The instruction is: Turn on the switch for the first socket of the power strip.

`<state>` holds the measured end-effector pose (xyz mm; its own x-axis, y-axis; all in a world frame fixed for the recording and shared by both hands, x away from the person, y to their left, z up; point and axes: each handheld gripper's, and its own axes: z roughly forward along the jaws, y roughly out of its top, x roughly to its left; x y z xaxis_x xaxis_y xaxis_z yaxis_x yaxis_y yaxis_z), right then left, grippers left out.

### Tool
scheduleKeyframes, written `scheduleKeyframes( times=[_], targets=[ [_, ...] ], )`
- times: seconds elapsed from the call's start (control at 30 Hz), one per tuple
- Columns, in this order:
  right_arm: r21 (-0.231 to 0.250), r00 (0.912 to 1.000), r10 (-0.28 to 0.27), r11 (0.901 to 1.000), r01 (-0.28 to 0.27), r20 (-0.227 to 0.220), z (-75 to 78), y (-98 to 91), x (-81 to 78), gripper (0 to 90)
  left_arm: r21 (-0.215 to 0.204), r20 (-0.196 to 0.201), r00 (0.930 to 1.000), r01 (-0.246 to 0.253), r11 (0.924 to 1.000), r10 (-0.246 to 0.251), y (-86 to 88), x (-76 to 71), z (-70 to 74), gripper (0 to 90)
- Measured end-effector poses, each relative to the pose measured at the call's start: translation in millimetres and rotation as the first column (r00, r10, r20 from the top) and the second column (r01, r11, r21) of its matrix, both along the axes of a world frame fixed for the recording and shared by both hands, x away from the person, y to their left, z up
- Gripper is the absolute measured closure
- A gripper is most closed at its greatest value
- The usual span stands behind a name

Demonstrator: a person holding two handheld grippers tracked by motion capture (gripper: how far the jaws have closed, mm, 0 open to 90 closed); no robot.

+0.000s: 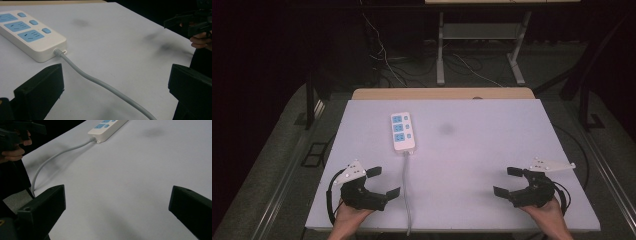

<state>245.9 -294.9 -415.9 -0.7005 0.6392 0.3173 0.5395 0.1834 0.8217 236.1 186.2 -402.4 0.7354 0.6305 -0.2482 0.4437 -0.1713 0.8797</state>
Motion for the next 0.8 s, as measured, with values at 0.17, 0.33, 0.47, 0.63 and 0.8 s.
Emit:
scheduleKeyframes(
  times=[0.17,0.33,0.47,0.63,0.8],
  targets=[
    [-0.003,1.0000,0.001,1.0000,-0.001,0.000,-0.2,-0.2,-0.2,0.5,0.011,-0.010,0.9999,0.007,0.9999,-0.006,-0.4,1.2,2.4,0.0],
    [-0.007,1.0000,0.004,1.0000,-0.004,0.002,-0.7,0.3,-0.3,0.4,0.025,-0.020,0.9997,0.014,0.9996,-0.014,-1.3,4.4,5.6,0.0],
    [-0.008,1.0000,0.003,1.0000,-0.003,0.000,-0.9,0.1,-0.3,0.5,0.017,-0.024,0.9994,0.025,0.9995,-0.024,-1.1,7.8,9.4,0.0],
    [-0.008,1.0000,0.005,1.0000,-0.005,0.001,-1.0,0.2,-0.8,0.4,0.016,-0.030,0.9991,0.031,0.9994,-0.031,-1.9,13.1,14.0,0.0],
    [-0.010,1.0000,0.006,0.9999,-0.006,0.002,-1.1,0.7,-1.1,0.5,0.025,-0.040,0.9986,0.037,0.9990,-0.036,-2.9,19.8,17.8,0.0]
  ],
)
